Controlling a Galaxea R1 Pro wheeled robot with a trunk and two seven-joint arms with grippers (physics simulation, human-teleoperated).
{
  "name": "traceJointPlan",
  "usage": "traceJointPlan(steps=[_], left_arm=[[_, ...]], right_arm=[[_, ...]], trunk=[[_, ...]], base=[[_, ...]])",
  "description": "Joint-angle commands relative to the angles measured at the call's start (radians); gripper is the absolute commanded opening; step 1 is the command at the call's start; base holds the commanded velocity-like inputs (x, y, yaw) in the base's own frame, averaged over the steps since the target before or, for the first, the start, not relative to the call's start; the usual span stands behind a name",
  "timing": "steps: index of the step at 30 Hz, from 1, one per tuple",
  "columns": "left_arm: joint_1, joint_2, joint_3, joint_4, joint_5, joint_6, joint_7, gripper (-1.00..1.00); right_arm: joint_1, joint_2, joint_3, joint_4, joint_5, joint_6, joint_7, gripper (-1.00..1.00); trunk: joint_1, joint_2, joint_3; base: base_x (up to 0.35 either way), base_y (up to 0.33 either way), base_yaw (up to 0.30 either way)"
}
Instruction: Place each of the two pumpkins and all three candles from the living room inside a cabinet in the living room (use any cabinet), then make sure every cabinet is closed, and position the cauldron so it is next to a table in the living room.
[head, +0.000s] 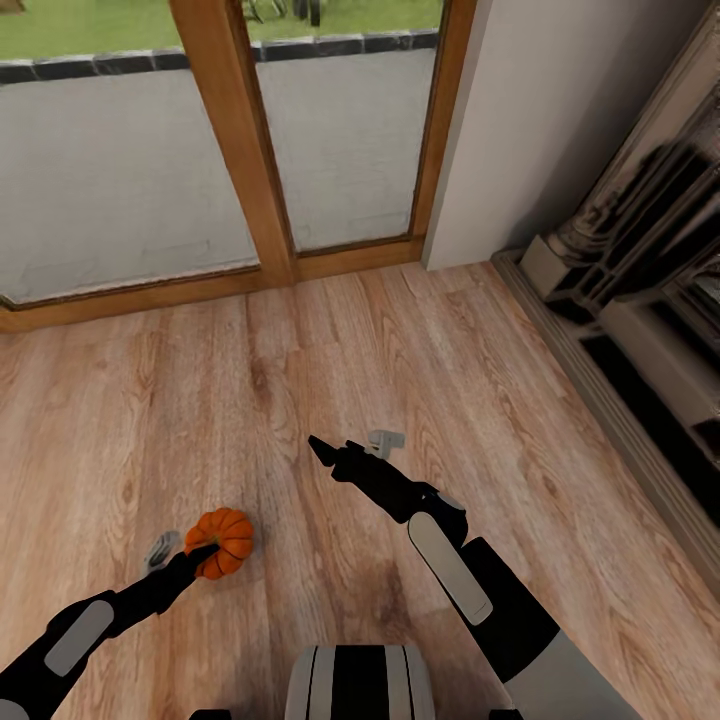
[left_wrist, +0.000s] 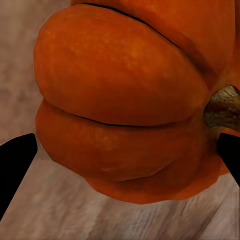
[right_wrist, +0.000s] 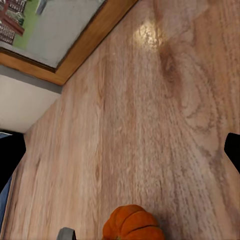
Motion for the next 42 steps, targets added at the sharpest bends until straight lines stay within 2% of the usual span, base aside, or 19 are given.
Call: traceJointPlan(steps=[1, 4, 8, 11, 13, 16, 20, 24, 26, 42], left_arm=[[0.0, 0.002, -0.004, 0.0, 0.004, 0.002, -0.008, -1.0], [0.0, 0.009, -0.004, 0.0, 0.003, 0.003, -0.057, -1.0], [0.0, 0.015, -0.002, 0.0, 0.005, 0.005, -0.073, -1.0], [0.0, 0.03, -0.002, -0.01, 0.012, 0.01, -0.075, -1.0], [0.002, 0.04, -0.002, -0.031, 0.014, 0.045, -0.076, -1.0], [0.004, 0.047, 0.0, -0.063, 0.014, 0.133, -0.076, -1.0], [0.004, 0.057, 0.002, -0.079, 0.017, 0.174, -0.076, -1.0], [0.004, 0.066, 0.006, -0.127, 0.016, 0.272, -0.076, -1.0], [0.004, 0.068, 0.018, -0.142, 0.016, 0.295, -0.076, -1.0], [0.004, 0.068, 0.021, -0.145, 0.017, 0.299, -0.076, -1.0]], right_arm=[[0.0, 0.0, -0.001, 0.0, -0.006, 0.004, 0.001, 1.0], [0.0, 0.0, -0.001, 0.004, -0.007, 0.004, 0.022, 1.0], [0.0, 0.0, -0.002, 0.011, -0.01, 0.004, 0.053, 1.0], [0.0, 0.001, -0.003, 0.014, -0.012, 0.006, 0.057, 1.0], [0.0, 0.001, -0.003, 0.016, -0.014, 0.006, 0.057, 1.0], [0.0, 0.0, -0.003, 0.017, -0.015, 0.007, 0.056, 1.0], [0.0, 0.0, -0.003, 0.01, -0.025, 0.008, 0.055, 1.0], [0.0, 0.001, -0.004, 0.013, -0.045, 0.01, 0.055, 1.0], [0.0, 0.001, -0.007, 0.014, -0.047, 0.034, 0.056, 1.0], [0.0, 0.001, -0.01, 0.021, -0.049, 0.036, 0.059, 1.0]], trunk=[[-0.001, 0.0, 0.003], [-0.002, 0.001, 0.015], [-0.004, 0.002, 0.03], [-0.005, 0.002, 0.042], [-0.006, 0.003, 0.05], [-0.007, 0.004, 0.061], [-0.009, 0.004, 0.077], [-0.011, 0.005, 0.092], [-0.012, 0.006, 0.1], [-0.019, 0.01, 0.162]], base=[[0.0, 0.0, 0.0], [0.0, 0.0, 0.0], [0.0, 0.0, 0.0], [0.0, 0.0, 0.0], [0.0, 0.0, 0.0], [0.0, 0.0, 0.0], [0.0, 0.0, 0.0], [0.0, 0.0, 0.0], [0.0, 0.0, 0.0], [-0.07, 0.0, 0.0]])
